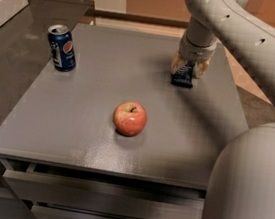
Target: Move rxbar blueberry near apple
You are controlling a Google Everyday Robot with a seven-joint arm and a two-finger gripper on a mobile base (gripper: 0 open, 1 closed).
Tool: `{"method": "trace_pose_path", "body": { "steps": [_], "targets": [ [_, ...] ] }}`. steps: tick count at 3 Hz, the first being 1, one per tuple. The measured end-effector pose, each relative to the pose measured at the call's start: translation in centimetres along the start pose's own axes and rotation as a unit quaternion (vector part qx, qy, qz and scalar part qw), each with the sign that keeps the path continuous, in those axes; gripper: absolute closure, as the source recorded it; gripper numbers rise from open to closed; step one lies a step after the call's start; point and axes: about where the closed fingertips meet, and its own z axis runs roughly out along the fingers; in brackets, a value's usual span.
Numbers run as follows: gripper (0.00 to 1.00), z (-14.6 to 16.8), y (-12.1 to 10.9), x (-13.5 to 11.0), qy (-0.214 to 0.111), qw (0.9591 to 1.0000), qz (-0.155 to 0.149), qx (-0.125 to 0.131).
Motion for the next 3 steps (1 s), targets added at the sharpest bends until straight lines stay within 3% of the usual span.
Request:
{"method": "trace_pose_path", "body": {
  "steps": [1,2,3],
  "targets": [
    [0.85,-0.5,0.0,-0.2,0.0,1.0,0.0,0.0],
    [1.0,-0.5,0.0,-0.2,0.0,1.0,0.0,0.0],
    [1.0,-3.0,0.8,0.9,-0.021,0.9986,-0.038,-0.031]
  ]
}}
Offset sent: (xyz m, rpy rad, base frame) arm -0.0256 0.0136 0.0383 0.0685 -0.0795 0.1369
